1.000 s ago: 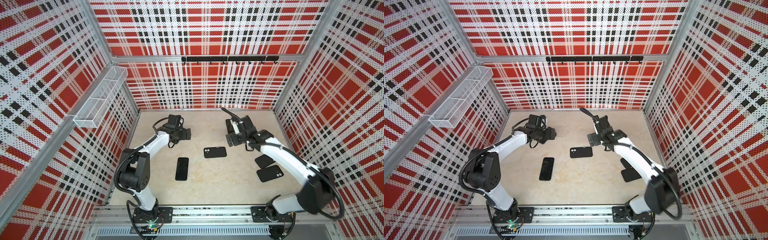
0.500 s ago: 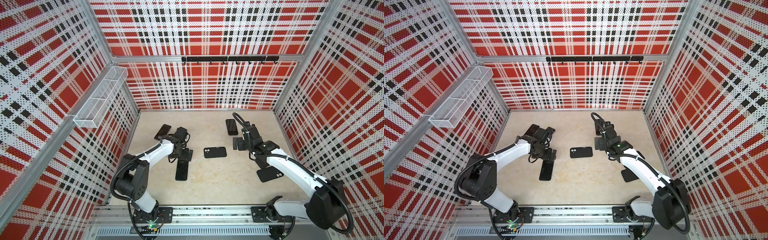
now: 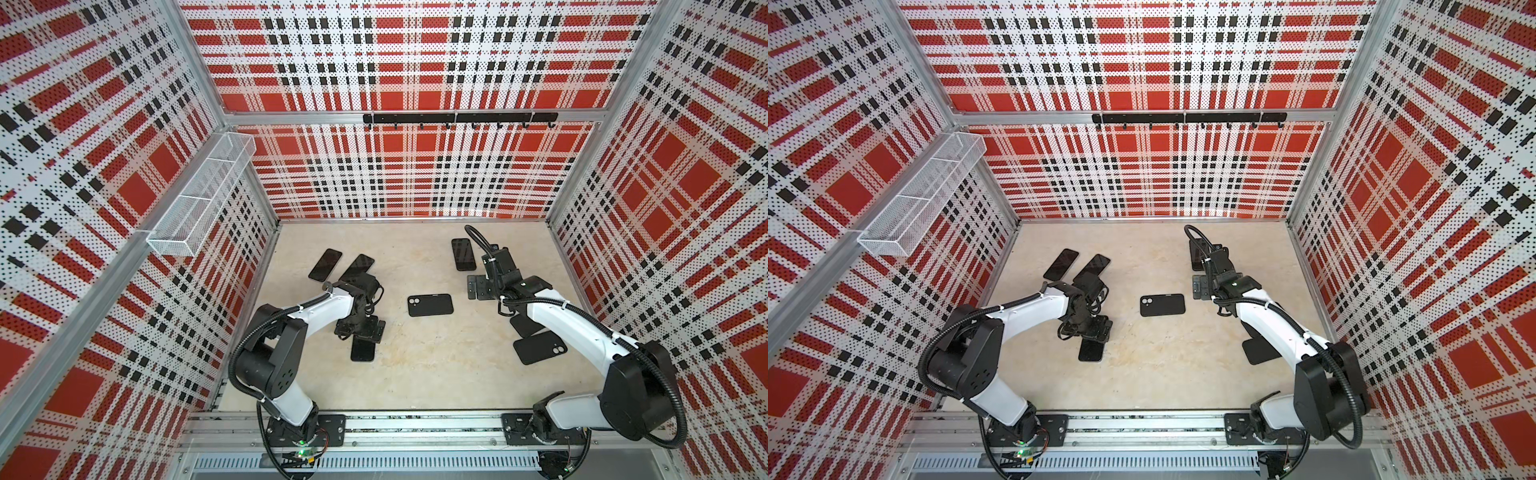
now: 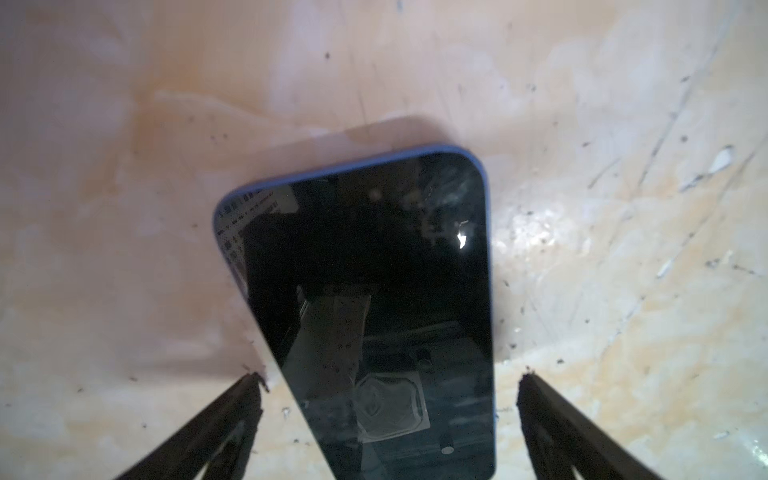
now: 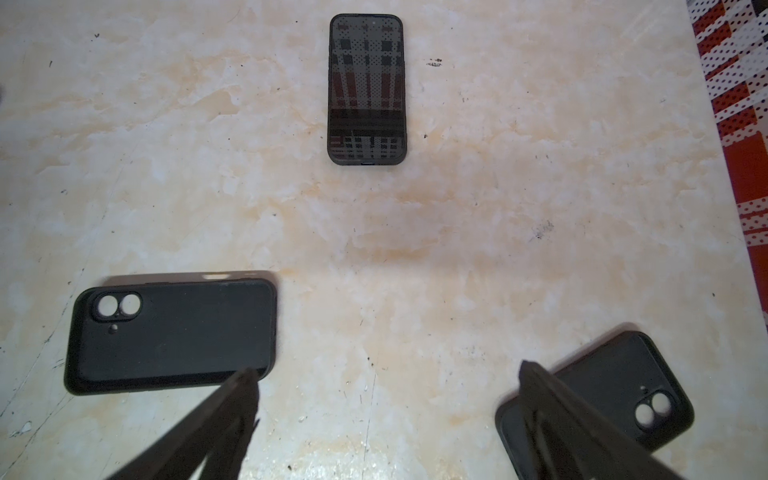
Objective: Put the phone into the phone case
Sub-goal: 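Grasp a blue-framed phone with the left gripper while the right gripper rises, then lift the blue-framed phone with the left gripper while the right gripper grasps its edge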
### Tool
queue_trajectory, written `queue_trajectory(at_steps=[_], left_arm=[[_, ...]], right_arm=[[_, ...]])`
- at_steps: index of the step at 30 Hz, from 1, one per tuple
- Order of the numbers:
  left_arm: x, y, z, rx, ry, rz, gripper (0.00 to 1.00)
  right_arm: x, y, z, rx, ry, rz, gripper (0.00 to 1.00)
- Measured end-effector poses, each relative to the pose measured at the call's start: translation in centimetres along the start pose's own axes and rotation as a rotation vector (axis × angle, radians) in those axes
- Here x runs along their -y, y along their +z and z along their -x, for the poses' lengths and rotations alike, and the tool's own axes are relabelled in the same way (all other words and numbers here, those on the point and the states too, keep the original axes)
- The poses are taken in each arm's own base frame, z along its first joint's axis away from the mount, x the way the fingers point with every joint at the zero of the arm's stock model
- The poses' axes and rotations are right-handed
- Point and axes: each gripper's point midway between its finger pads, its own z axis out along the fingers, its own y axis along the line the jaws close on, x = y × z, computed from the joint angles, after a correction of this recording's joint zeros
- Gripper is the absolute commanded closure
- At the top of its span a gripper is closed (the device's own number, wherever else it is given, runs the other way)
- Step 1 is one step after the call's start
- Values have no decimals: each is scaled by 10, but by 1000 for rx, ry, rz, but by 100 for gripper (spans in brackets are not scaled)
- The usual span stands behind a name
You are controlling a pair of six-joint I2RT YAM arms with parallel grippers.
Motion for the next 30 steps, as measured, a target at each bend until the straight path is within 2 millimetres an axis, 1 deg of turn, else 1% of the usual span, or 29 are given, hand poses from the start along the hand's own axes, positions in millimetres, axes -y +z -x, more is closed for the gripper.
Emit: queue_trajectory(at_steps=[2,9,14,16,18,20,24,26,30], left_arm=[[-2,4,-1,-10,-16,12,2],[0,5,4,10,-62,27,1],[1,6,6,20,-88,38,12],[0,6,7,23,-99,44,19],[1,6,8,29,-104,43,23],[2,7,8,31,-111,42,25],[2,7,9,32,-116,42,26],[3,6,9,32,-117,39,26],[13,3,13,34,-116,-15,27]], right_arm=[[0,0,1,4,-1,1,0],[-2,4,3,10,-16,4,0],[-6,11,8,16,-16,9,0],[-8,12,9,21,-14,14,0],[-9,11,11,28,-11,21,0],[-10,11,11,30,-11,25,0],[-13,12,11,32,-15,43,0],[-21,13,8,25,-29,89,0],[-53,11,-4,-3,-80,260,0]])
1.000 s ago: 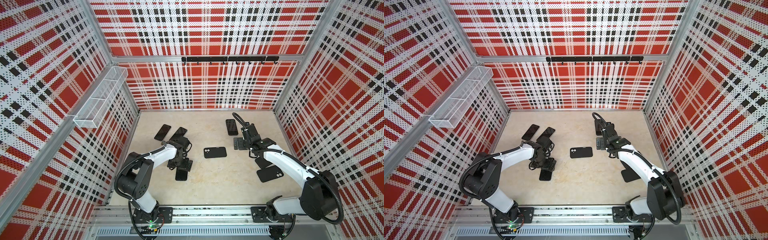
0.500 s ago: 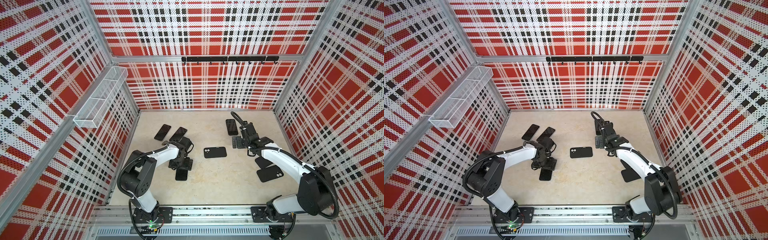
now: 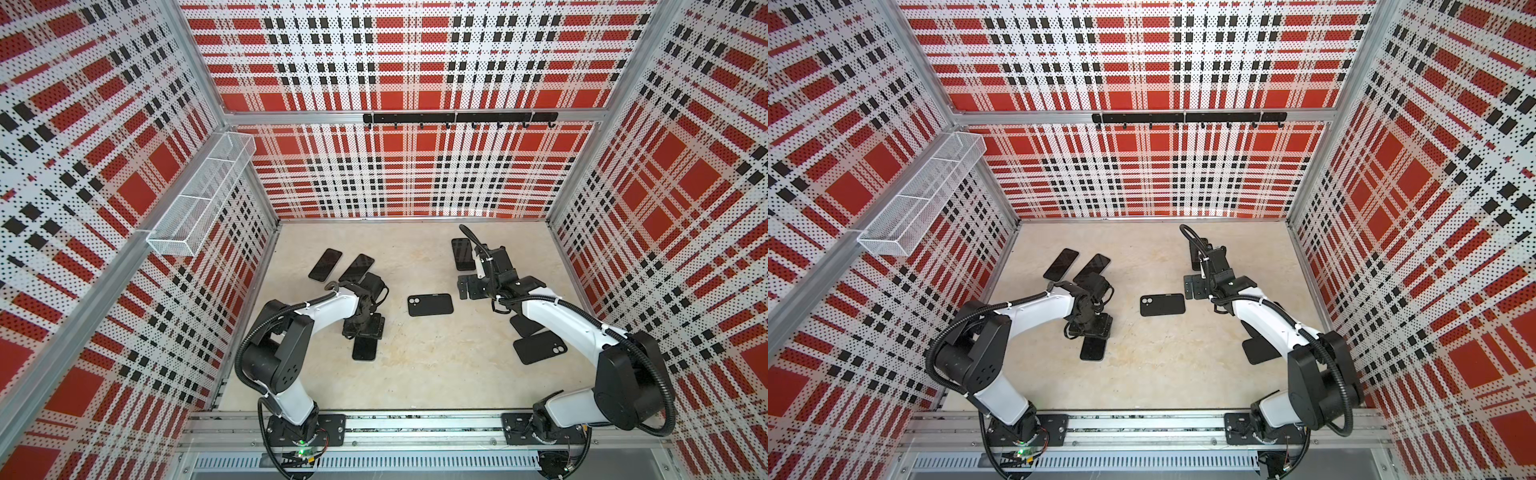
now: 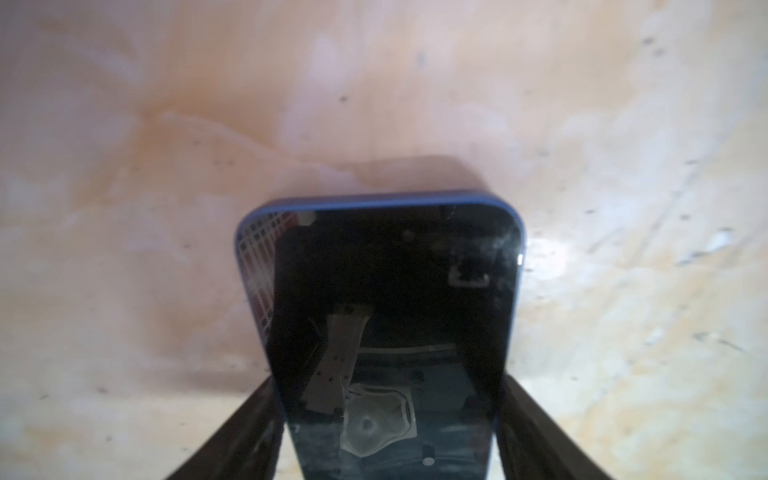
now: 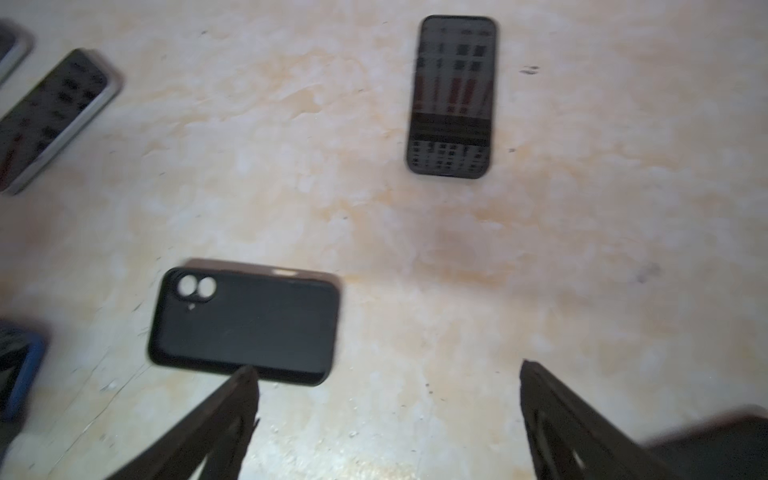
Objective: Put the phone into the phone case
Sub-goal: 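Lift the blue-framed phone with the left gripper while the right gripper grasps its edge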
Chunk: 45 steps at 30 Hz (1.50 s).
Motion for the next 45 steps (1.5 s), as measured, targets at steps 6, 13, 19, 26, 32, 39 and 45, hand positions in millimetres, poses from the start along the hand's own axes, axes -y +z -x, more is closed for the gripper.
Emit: queue_trajectory(at_steps=[6,13,19,26,32,39,45], left_arm=[[16,-9,15,24,-30,-130,30],[12,-34,51,144,-188,-305,46],[8,-56,67,257,-322,-443,63],[-1,-88,76,422,-617,-655,92],[-7,-113,83,517,-842,-817,97],[-10,-125,86,538,-987,-913,99],[-9,-127,87,536,-1019,-947,98]], right_arm=[[-74,0,-9,-10,-133,276,3],[-135,-4,-36,-20,-255,528,8],[-161,-6,-56,14,-251,648,18],[-188,-3,-49,139,-100,708,41],[-217,0,-50,218,-27,745,41],[-241,8,-45,320,32,789,55],[-253,13,-30,372,67,825,62]])
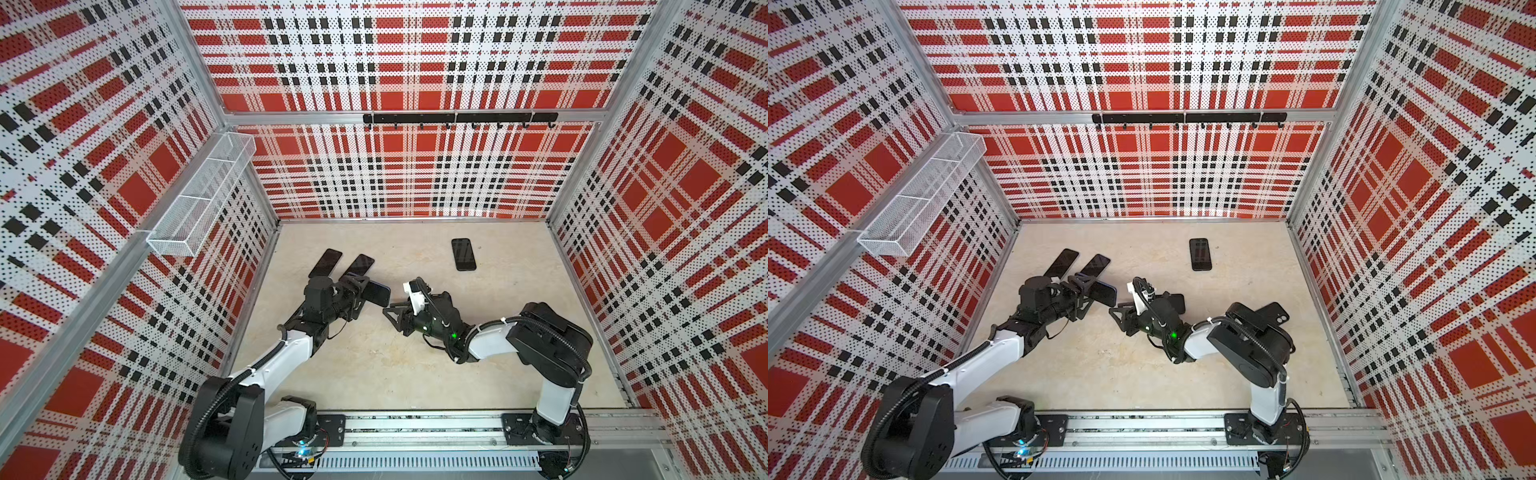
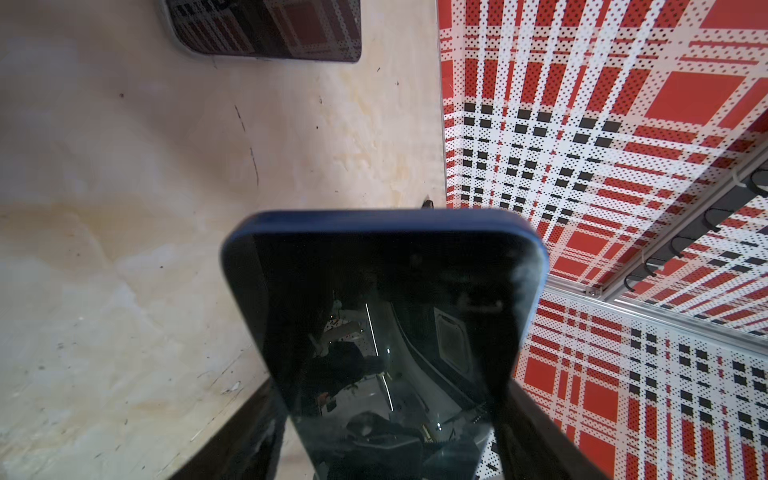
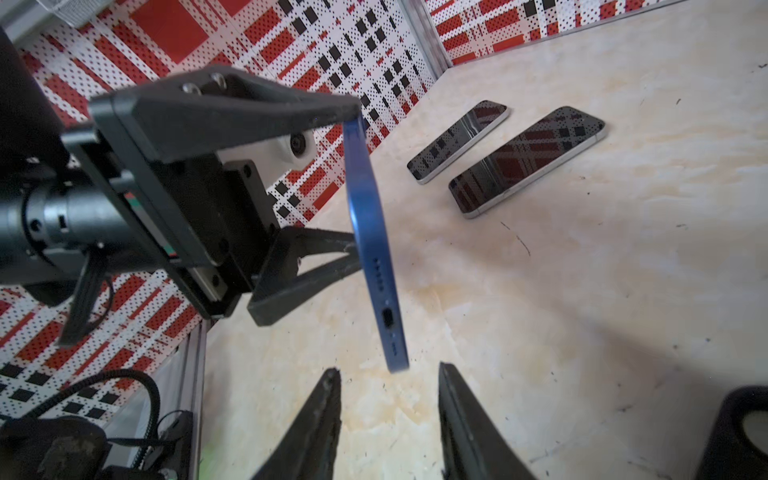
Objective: Put the phone into the phone case
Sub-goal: 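Lift the blue-framed phone with the left gripper while the right gripper grasps its edge, then open the left gripper and draw it back while the right gripper holds the phone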
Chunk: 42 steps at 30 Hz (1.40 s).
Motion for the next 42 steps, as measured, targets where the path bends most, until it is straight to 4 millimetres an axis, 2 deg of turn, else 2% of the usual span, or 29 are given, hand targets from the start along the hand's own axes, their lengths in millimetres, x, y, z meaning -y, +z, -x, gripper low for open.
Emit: queue_trajectory(at_steps=[5,10,18,24,26,27,31,32,35,39,42], left_arm=[[2,0,-1,-3,0,-12,99],[2,0,-1,-3,1,-16,98],[1,1,-1,-2,0,-14,98],[-2,1,-1,4,-7,-4,96],[-3,2,-2,13,-7,0,85],[-4,2,-2,16,-8,1,75],[-4,2,-2,23,-1,1,9],[-4,2,-2,23,11,-1,1],[2,0,-8,6,75,-20,2],[6,-3,-10,6,181,-16,2],[19,-5,-7,23,288,-4,2]], right_arm=[[-15,6,21,54,-8,55,72],[-15,9,18,45,-3,65,80],[-15,17,17,30,-2,73,79],[-5,18,16,30,-40,29,97],[-5,18,15,28,-43,26,99],[-4,18,15,27,-43,25,100],[-4,19,14,24,-41,24,100],[-4,19,14,22,-37,25,100],[-3,18,12,9,-29,22,100],[3,16,24,-3,-58,-6,100],[19,7,35,-32,-55,-45,100]])
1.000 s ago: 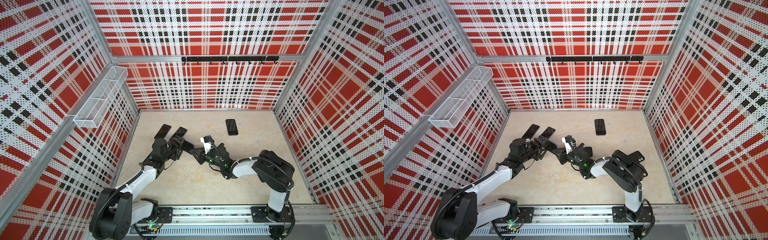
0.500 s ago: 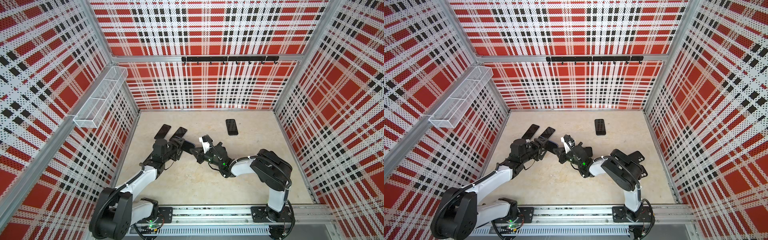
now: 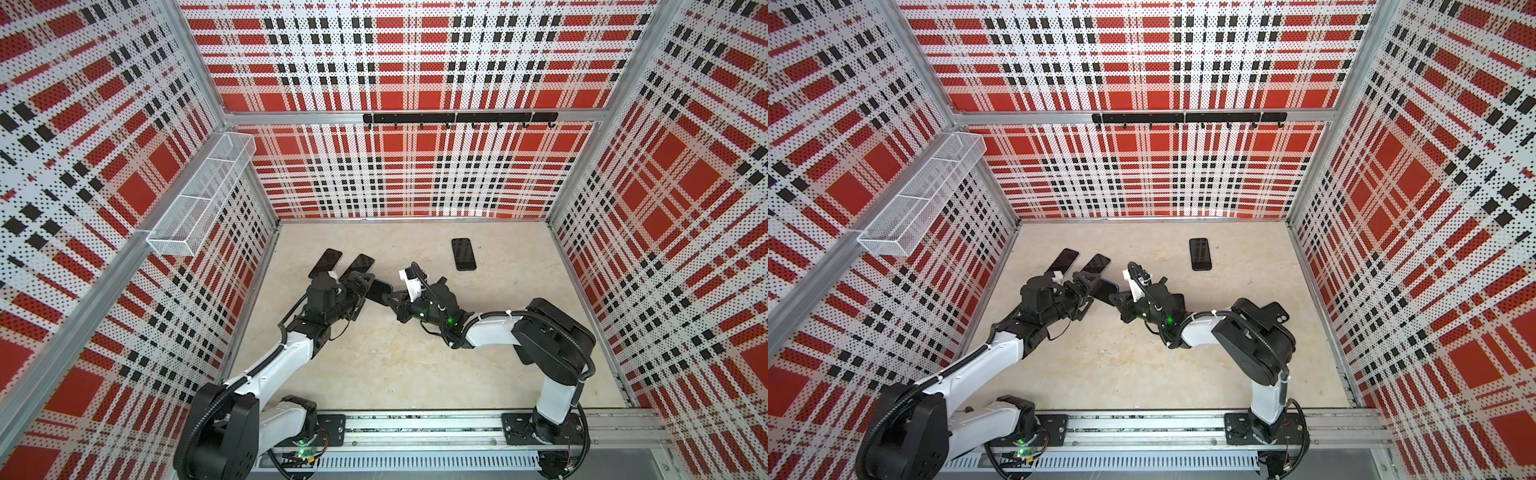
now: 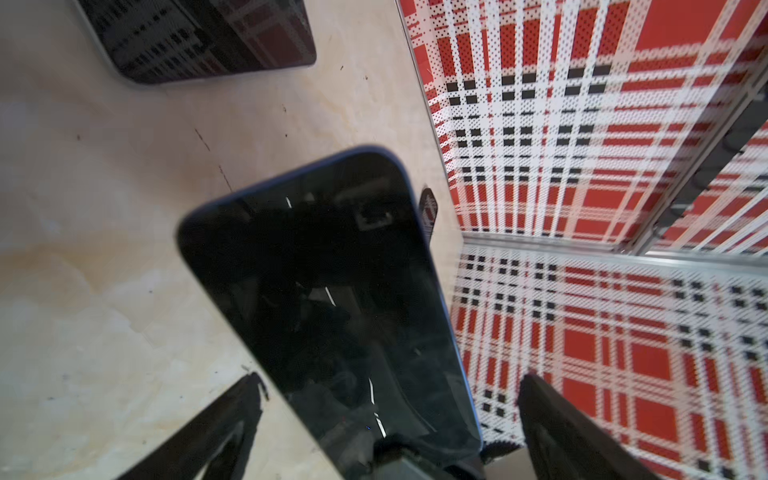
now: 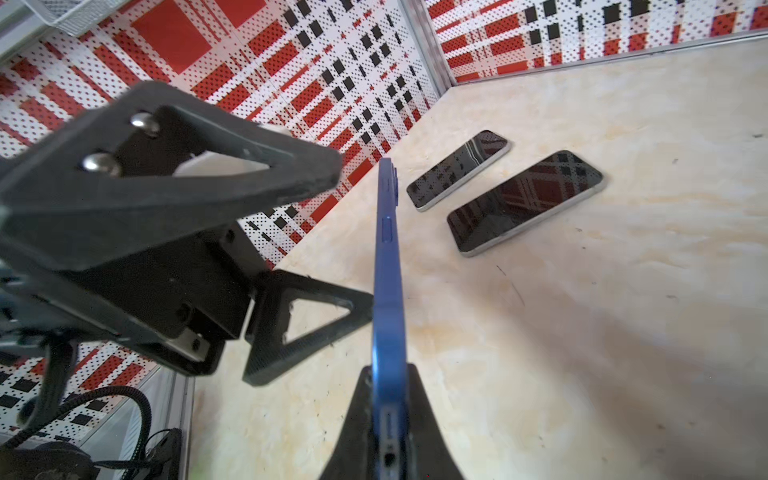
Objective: Put the phone into the phone case
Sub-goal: 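Open the left gripper and draw it back while the right gripper holds the phone, then carry the phone over the case with the right gripper while the left holds the case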
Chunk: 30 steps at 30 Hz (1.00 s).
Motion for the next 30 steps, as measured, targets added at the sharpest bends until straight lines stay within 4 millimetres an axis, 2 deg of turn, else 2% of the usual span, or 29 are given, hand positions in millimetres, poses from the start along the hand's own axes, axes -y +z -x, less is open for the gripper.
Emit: queue_trajectory(at_steps=[4,7,9,12,18,22,26,30], left_arm=[[30,-1,18,46,161,4,2],[49,6,31,68,278,17,1],[51,17,36,60,345,49,4],[46,40,38,22,433,109,8],[42,84,23,-106,624,194,14],[45,102,7,-172,713,198,19],[36,116,-8,-233,763,205,24],[19,124,-28,-319,796,213,27]], right_arm=[[32,-25,19,-46,14,-95,100],[53,-46,37,-90,25,-161,100],[64,-60,46,-123,38,-188,100],[82,-82,48,-182,81,-230,100],[116,-132,44,-307,199,-344,100],[124,-155,55,-351,261,-370,100],[126,-174,71,-372,323,-359,100],[128,-178,72,-435,404,-314,100]])
